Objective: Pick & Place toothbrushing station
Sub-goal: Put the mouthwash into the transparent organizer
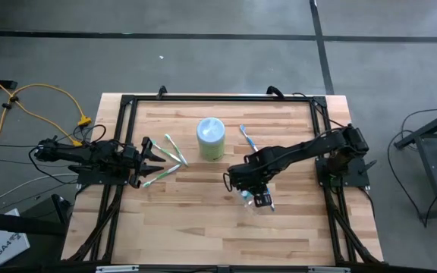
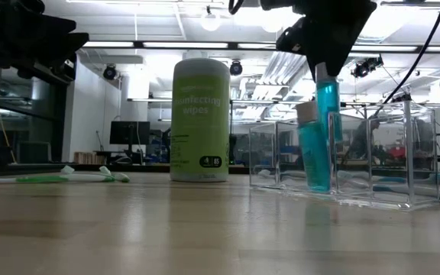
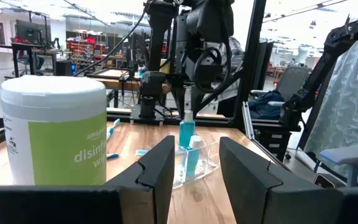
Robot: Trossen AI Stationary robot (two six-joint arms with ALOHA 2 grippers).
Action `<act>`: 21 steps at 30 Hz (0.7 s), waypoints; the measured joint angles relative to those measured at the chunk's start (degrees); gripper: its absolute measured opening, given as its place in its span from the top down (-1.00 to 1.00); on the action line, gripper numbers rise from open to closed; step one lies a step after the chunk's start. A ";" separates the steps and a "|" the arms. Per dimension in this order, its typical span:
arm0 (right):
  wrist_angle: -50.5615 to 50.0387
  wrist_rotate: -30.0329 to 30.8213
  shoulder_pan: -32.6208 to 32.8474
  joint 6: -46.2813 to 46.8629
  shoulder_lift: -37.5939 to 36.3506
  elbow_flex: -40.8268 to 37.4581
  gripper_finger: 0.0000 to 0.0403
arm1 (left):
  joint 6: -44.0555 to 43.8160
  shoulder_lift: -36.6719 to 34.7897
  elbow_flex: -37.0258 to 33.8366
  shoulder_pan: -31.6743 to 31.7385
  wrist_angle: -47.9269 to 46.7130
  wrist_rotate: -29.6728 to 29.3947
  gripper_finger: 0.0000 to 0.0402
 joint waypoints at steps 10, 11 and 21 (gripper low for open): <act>4.00 0.24 -0.24 3.51 -0.02 -4.88 0.56 | 0.02 0.00 0.00 -0.01 -0.01 0.00 0.38; 4.27 0.25 -0.26 3.53 -0.02 -5.18 0.56 | 0.02 0.00 0.00 0.00 -0.02 0.00 0.38; 6.70 1.11 -0.24 3.80 -0.02 -5.49 0.56 | 0.02 0.00 0.00 0.00 -0.02 0.00 0.38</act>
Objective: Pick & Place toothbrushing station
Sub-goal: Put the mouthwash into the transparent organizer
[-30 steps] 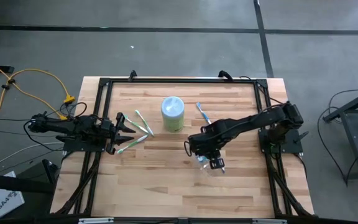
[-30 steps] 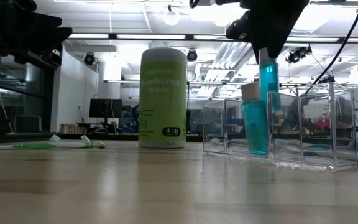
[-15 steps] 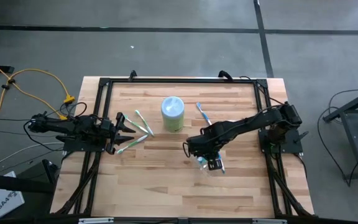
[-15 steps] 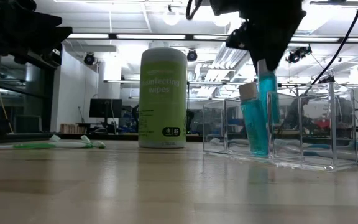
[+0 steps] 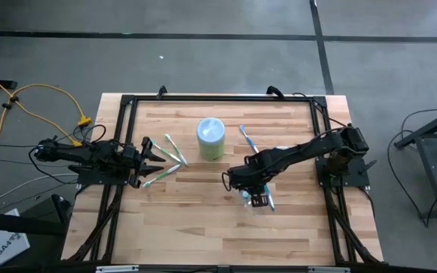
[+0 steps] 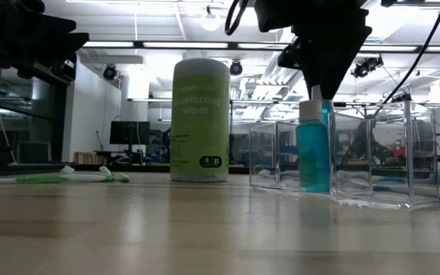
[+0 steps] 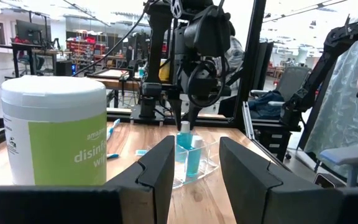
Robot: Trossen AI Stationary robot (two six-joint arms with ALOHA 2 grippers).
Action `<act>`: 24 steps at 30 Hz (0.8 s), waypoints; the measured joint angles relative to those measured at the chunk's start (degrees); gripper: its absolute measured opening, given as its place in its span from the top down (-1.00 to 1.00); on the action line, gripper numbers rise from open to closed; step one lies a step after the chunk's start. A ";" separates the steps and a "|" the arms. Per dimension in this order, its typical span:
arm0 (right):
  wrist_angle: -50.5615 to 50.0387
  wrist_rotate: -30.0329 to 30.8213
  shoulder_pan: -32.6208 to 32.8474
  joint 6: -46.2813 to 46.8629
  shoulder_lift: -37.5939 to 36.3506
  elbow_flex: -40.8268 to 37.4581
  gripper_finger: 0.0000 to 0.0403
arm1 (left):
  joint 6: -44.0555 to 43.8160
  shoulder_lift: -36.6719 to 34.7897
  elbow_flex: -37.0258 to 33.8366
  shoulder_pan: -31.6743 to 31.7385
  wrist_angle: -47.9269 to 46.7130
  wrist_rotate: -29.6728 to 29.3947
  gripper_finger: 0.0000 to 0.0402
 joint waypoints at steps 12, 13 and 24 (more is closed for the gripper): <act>0.82 -1.33 0.00 3.17 -0.02 -2.23 0.56 | 0.00 0.00 0.00 -0.02 -0.02 0.01 0.38; 1.00 -1.68 0.00 3.25 -0.02 -2.64 0.56 | -0.01 0.00 0.00 -0.02 -0.02 0.00 0.38; 2.72 -2.20 0.00 3.06 -0.02 -3.65 0.51 | 0.00 0.00 0.00 0.00 -0.04 0.00 0.38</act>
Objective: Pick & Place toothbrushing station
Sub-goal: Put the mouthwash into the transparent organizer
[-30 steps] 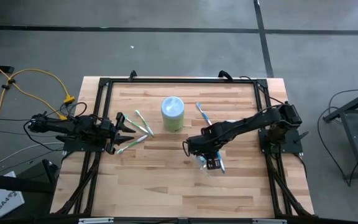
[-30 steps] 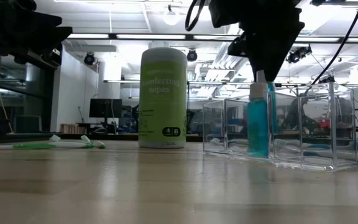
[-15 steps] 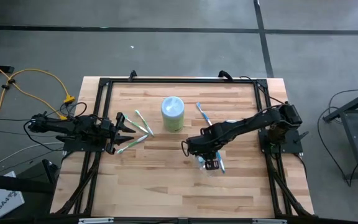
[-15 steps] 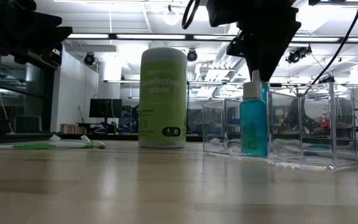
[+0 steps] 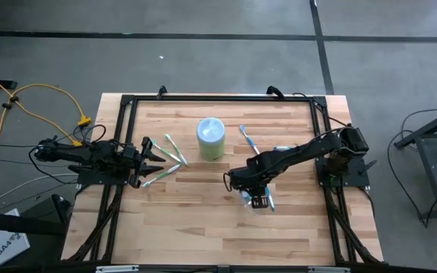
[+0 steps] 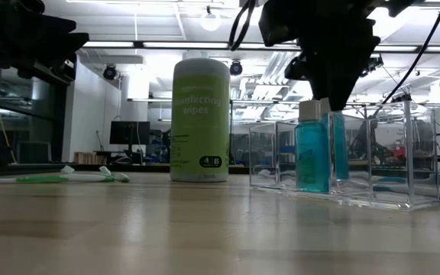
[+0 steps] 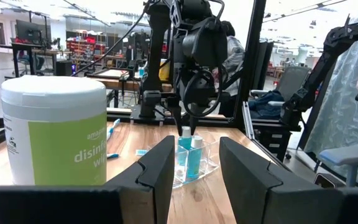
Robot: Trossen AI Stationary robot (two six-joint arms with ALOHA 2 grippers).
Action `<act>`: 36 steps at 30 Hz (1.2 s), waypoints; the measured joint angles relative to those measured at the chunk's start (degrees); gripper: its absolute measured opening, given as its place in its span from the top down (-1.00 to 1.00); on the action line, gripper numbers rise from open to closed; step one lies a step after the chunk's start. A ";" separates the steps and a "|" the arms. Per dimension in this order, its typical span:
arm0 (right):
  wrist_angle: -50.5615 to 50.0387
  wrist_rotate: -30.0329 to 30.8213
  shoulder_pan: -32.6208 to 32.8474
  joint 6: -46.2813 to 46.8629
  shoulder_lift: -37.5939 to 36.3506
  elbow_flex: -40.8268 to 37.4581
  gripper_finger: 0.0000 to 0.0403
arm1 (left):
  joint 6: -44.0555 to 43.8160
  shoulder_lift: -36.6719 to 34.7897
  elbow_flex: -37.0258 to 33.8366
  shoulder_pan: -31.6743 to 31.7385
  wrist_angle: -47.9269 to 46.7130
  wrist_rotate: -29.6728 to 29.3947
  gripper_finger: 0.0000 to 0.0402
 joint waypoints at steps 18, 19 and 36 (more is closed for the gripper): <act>0.98 0.38 0.00 -0.04 0.00 0.00 0.35 | 0.00 0.00 0.00 -0.02 0.00 0.00 0.38; 0.98 0.20 0.00 -0.04 0.00 0.00 0.34 | 0.00 0.00 0.00 -0.02 0.00 0.00 0.38; 0.94 1.03 0.00 -0.44 -0.02 0.01 0.31 | 0.00 0.00 0.00 0.00 0.00 0.02 0.38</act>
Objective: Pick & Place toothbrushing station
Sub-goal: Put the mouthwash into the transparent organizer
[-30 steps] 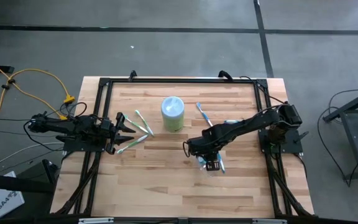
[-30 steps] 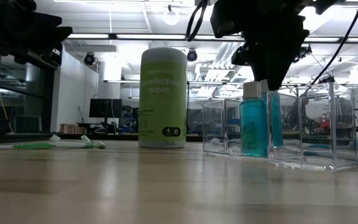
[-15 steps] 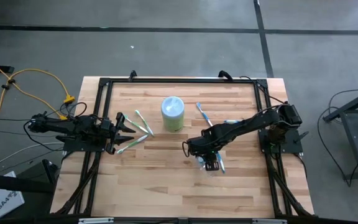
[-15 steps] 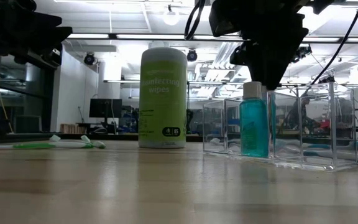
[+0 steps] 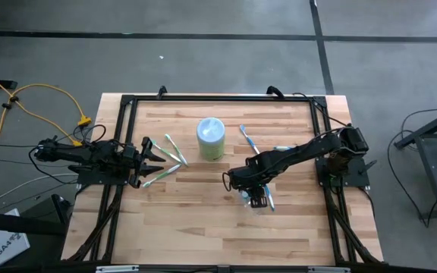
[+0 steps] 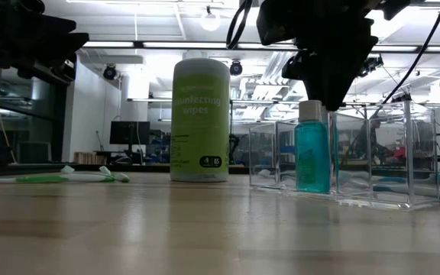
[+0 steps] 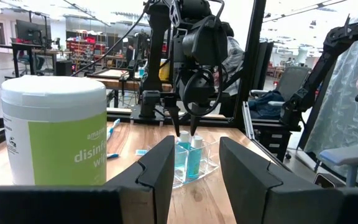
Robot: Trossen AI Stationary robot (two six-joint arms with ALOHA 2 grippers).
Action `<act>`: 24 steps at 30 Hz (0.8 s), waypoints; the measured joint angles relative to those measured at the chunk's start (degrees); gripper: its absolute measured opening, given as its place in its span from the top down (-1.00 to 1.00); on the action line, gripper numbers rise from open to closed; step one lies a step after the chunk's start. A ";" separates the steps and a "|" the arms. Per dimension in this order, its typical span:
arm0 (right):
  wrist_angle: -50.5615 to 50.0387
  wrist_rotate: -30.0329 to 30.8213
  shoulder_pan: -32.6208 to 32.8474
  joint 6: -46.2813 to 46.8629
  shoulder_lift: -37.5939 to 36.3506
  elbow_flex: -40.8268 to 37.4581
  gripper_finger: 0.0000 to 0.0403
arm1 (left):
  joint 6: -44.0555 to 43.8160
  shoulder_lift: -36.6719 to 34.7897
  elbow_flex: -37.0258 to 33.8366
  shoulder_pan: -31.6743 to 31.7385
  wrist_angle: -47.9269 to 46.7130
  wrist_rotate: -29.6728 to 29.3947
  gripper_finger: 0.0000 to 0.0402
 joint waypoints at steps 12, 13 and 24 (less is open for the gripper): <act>-0.48 -0.07 0.01 -0.02 -0.02 0.01 0.31 | -0.01 0.00 0.00 -0.01 0.00 -0.02 0.38; -0.48 -0.07 0.01 -0.04 -0.06 0.01 0.31 | 0.00 0.00 0.00 0.00 0.00 -0.02 0.38; -0.09 0.20 0.02 -0.70 -1.79 0.01 0.30 | -0.02 0.00 0.00 -0.02 0.00 -0.02 0.38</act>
